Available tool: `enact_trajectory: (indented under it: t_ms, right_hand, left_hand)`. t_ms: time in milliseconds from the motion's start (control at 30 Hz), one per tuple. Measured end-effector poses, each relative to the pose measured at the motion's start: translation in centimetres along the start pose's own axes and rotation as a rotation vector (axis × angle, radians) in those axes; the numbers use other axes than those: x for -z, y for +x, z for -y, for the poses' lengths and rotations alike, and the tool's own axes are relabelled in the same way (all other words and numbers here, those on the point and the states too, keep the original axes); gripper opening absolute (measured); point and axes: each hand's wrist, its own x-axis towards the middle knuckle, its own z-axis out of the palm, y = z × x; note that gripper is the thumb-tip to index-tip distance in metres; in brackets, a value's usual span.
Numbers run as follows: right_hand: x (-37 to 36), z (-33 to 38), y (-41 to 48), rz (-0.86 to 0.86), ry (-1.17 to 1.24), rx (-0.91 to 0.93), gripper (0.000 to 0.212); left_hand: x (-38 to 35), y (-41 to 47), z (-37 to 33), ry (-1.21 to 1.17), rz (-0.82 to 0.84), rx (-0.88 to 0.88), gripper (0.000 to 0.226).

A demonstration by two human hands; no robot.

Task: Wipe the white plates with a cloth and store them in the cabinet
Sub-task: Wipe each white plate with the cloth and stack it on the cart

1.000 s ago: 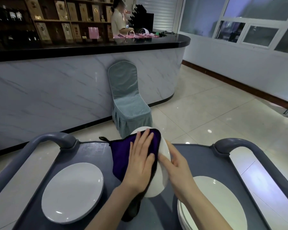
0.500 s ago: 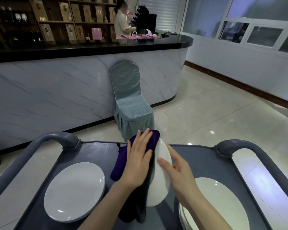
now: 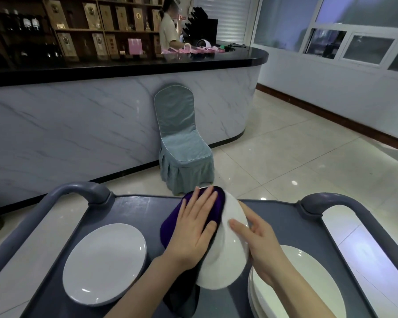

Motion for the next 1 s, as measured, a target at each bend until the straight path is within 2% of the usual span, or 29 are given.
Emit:
enact_trajectory:
  t_ms: [67,167,233,333,433,500,633,700,867,933,1000]
  right_hand:
    - [-0.3,-0.3,0.0,0.027,-0.012,-0.008,0.043]
    - [-0.1,-0.2,-0.1,0.025,0.009,-0.034,0.042]
    - [0.4,0.2,-0.1,0.011,0.037,-0.043,0.040]
    - [1.4,0.9,-0.2,-0.006,0.068,-0.047,0.040]
    - [2.2,1.3,-0.6,-0.026,0.091,-0.064,0.042]
    - [2.1,1.2,-0.8,-0.013,0.086,-0.082,0.043]
    - [0.9,0.8,-0.7,0.030,0.053,-0.116,0.043]
    - [0.7,1.0,-0.3,0.018,0.049,-0.124,0.042]
    - [1.9,2.4,0.8,-0.110,0.191,-0.084,0.040]
    - [2.0,2.2,1.7,-0.207,0.259,-0.037,0.037]
    - [1.7,1.6,2.6,-0.316,0.303,-0.027,0.036]
  left_hand:
    - [0.1,0.9,-0.7,0.091,0.072,-0.121,0.054]
    - [0.3,1.4,-0.3,0.083,0.108,-0.138,0.053]
    - [0.3,0.9,0.5,0.019,0.052,-0.063,0.053]
    - [-0.3,-1.3,1.9,-0.183,-0.057,0.148,0.058]
    - [-1.2,-3.6,2.5,-0.324,-0.071,0.282,0.063]
    - [-1.2,-3.3,2.2,-0.302,-0.056,0.259,0.064]
    - [0.0,-0.4,1.2,-0.077,0.032,0.056,0.057]
    - [0.6,0.4,1.3,-0.054,0.055,0.025,0.055]
    - [-0.3,-3.3,2.2,-0.314,-0.111,0.268,0.060]
    - [-2.6,-5.3,1.0,-0.264,-0.122,0.310,0.065]
    - [-4.9,-6.3,-0.3,-0.172,-0.096,0.265,0.063]
